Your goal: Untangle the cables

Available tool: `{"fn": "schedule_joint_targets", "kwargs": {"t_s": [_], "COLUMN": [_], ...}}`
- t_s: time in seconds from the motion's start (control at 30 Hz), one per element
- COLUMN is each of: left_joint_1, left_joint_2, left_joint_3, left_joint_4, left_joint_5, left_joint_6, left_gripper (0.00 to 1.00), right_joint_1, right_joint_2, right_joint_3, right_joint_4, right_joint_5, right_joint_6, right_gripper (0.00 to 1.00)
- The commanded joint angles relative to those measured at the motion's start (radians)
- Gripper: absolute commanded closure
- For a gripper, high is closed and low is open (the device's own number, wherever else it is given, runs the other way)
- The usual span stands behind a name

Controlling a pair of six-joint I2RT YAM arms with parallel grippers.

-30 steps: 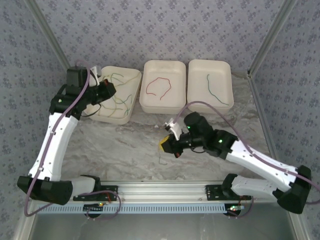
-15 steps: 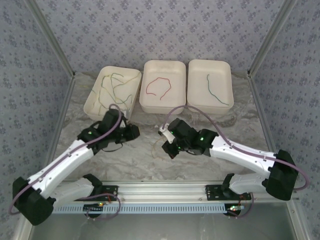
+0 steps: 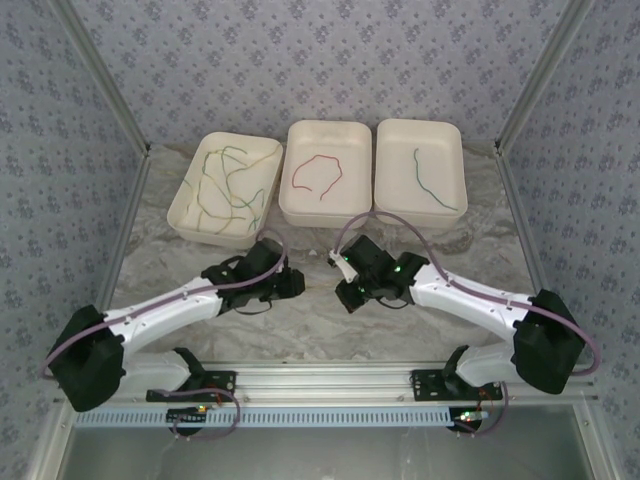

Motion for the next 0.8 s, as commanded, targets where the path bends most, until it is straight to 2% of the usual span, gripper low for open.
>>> {"fn": "schedule_joint_targets", "kwargs": {"t_s": [0.0,0.13,0.43,0.77], "left_joint_1": [-0.008,-0.014,-0.035,-0.052], "left_joint_2": [0.048,0.120,0.227,0.272], "left_joint_3": [0.033,0.067,0.128,0.138], "left_joint_4": [0.053,0.036,0.059,0.105], "left_joint_5": [0.004,-0.002,-0.083,-0.077], "left_joint_6": [0.114,0.203,0.392,0.570], "left_gripper": [0.62,0.53,0.43,0.38], "right_joint_1": [-0.018,-0.031,-0.066,-0.114], "right_joint_2": [-0.010,0.002,0.012,0.036], "right_joint_3": [-0.010,-0.004,-0.010,-0.004], "right_joint_4": [0.021,0.014,0.016,0.020], "right_joint_5": [-0.070,-0.102,-0.167,-0.267], "right_joint_6": [0.007,-0.011,-0.028,-0.054], "right_gripper": [1.00,1.00,1.00,1.00]}}
